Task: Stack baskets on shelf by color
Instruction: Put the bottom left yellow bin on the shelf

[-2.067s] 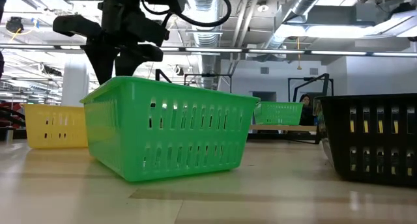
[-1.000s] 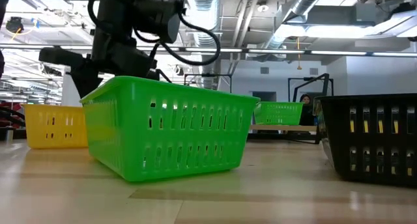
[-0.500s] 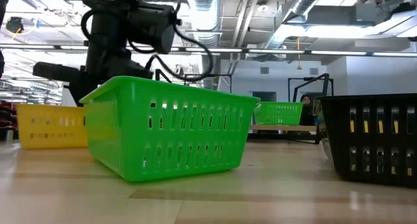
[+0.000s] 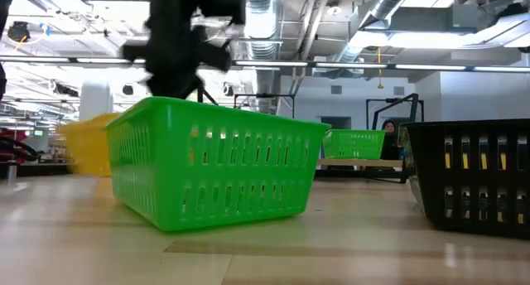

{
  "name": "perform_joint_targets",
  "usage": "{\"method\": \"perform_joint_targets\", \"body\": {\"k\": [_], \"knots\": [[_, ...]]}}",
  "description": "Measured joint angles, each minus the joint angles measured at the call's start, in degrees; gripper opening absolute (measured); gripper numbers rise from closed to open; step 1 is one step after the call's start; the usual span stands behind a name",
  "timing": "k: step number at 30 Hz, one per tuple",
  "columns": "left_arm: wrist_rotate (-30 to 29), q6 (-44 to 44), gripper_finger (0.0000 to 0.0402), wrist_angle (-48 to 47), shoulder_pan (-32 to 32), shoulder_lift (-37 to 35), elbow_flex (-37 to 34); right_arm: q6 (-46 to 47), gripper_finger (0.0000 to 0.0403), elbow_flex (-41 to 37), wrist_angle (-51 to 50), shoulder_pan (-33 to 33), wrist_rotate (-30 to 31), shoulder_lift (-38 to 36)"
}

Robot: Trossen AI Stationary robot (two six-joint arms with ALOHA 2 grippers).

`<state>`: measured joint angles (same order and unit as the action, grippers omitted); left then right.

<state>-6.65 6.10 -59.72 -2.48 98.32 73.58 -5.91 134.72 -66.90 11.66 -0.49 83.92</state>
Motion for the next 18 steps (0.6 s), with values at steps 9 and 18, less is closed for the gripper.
{"method": "perform_joint_targets", "body": {"k": [9,18], "knots": [[-17.81,8.17,0.0000,-6.20,-0.06,-1.39,26.08,0.53,0.0122,0.00,-0.53,0.00,0.02,0.00],[-29.36,18.56,0.0000,9.21,3.40,-1.18,34.73,-0.11,0.0122,0.00,-2.29,0.00,0.04,0.17]]}}
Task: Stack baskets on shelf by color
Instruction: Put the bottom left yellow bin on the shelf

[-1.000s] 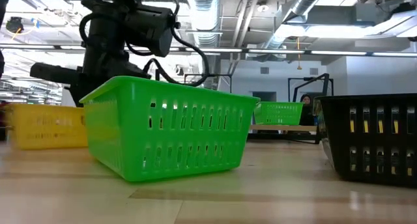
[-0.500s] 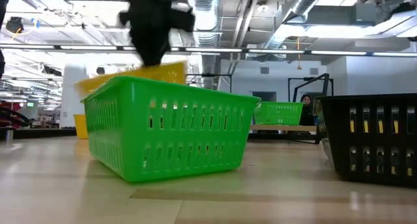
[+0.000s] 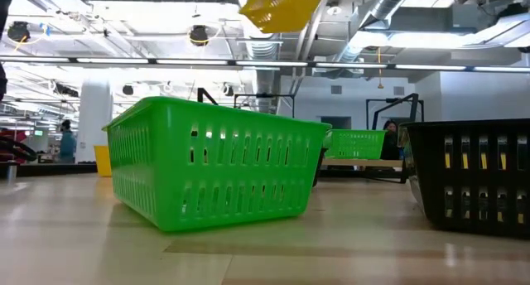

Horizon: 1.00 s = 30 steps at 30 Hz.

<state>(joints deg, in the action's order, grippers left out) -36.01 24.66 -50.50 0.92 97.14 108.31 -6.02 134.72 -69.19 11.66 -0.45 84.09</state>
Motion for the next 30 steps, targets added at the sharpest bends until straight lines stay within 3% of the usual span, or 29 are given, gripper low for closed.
{"method": "perform_joint_targets", "body": {"k": [2,10,17,23,30], "knots": [[0.00,1.94,0.0000,2.27,1.68,0.25,-0.39,-0.02,0.0122,0.00,-0.44,0.00,0.00,0.00],[5.84,14.18,0.0000,-4.85,12.00,0.51,-5.54,-0.02,0.0122,0.00,-4.38,0.00,0.00,0.00],[14.43,19.33,0.0000,1.95,20.12,0.49,-12.03,-1.57,0.0122,0.00,-5.65,-0.05,0.43,0.00],[17.88,23.69,0.0000,1.93,23.42,0.49,-16.25,-3.49,0.0122,0.00,-5.93,-0.22,0.52,0.00],[21.37,27.36,0.0000,9.57,24.37,0.46,-23.81,-4.98,0.0122,0.00,-5.84,-0.20,0.61,-0.07]]}}
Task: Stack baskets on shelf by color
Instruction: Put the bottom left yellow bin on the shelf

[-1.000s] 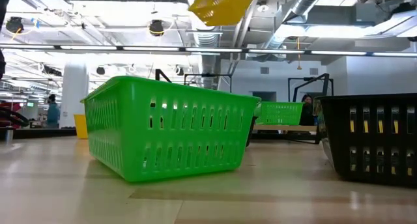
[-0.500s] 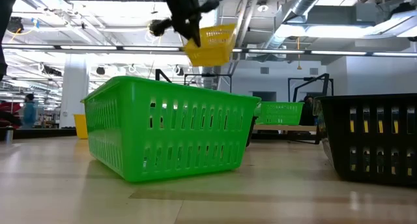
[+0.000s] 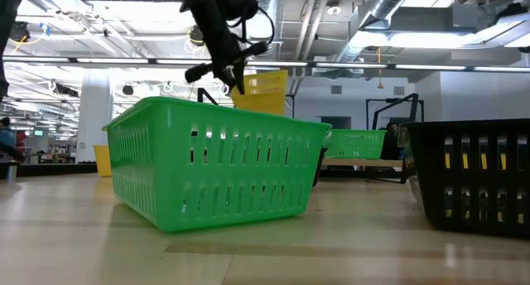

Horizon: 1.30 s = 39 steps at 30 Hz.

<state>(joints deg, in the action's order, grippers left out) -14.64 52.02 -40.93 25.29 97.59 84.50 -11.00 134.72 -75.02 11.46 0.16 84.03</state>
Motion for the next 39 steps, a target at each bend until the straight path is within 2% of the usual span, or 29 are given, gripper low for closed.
{"method": "perform_joint_targets", "body": {"k": [8,19,23,26,33,37,39], "knots": [[2.88,2.70,0.0000,4.38,-0.05,-0.20,-8.74,0.00,0.0122,0.00,0.00,0.00,-0.02,-0.02],[4.27,-0.35,0.0000,3.78,1.22,0.12,-7.46,0.00,0.0122,0.00,0.02,0.00,-0.02,-0.02],[1.02,-2.89,0.0000,3.19,0.65,0.23,-3.78,0.00,0.0122,0.00,0.02,0.00,-0.04,-0.02],[-0.56,-4.81,0.0000,-2.30,0.11,0.23,0.80,0.00,0.0122,0.00,0.02,0.00,-0.04,-0.02],[0.62,-7.09,0.0000,-23.97,0.18,0.11,14.53,-0.53,0.0122,0.00,0.02,0.00,-0.07,-0.02],[2.40,-3.28,0.0000,-28.45,0.17,0.05,20.98,-1.48,0.0122,0.00,0.09,0.01,-0.09,-0.02],[3.05,-2.95,0.0000,-27.38,-0.19,-0.01,22.87,-1.51,0.0122,0.00,0.09,0.00,-0.09,-0.02]]}}
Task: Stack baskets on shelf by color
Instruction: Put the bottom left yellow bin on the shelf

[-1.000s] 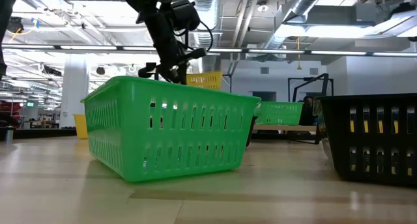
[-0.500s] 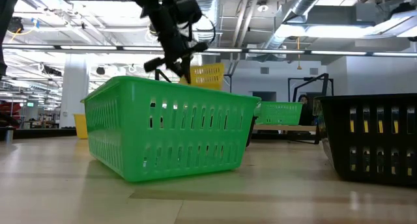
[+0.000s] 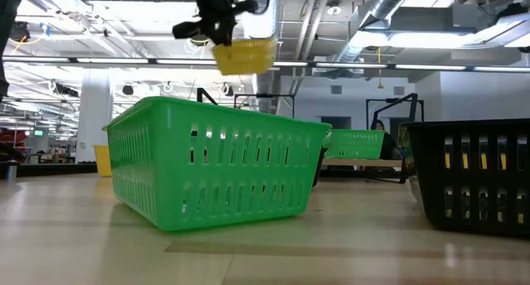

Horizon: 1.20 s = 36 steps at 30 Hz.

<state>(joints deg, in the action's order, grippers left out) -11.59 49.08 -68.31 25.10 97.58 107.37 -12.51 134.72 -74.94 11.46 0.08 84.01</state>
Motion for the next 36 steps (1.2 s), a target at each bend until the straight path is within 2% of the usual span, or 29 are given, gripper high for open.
{"method": "perform_joint_targets", "body": {"k": [7,14,27,36], "knots": [[0.78,1.94,0.0000,9.61,-2.35,1.20,0.74,0.00,0.0122,0.00,0.00,0.01,-0.02,0.00],[5.55,0.69,0.0000,12.23,-3.47,10.08,0.96,0.02,0.0122,0.00,-0.12,0.02,-0.13,-0.02],[8.37,-2.24,0.0000,2.45,-0.49,24.88,18.46,1.97,0.0122,-0.01,-3.62,0.02,-0.11,-0.02],[12.87,-2.84,0.0000,-1.20,3.74,28.22,18.99,2.01,0.0122,-0.01,-3.64,0.02,-0.11,-0.02]]}}
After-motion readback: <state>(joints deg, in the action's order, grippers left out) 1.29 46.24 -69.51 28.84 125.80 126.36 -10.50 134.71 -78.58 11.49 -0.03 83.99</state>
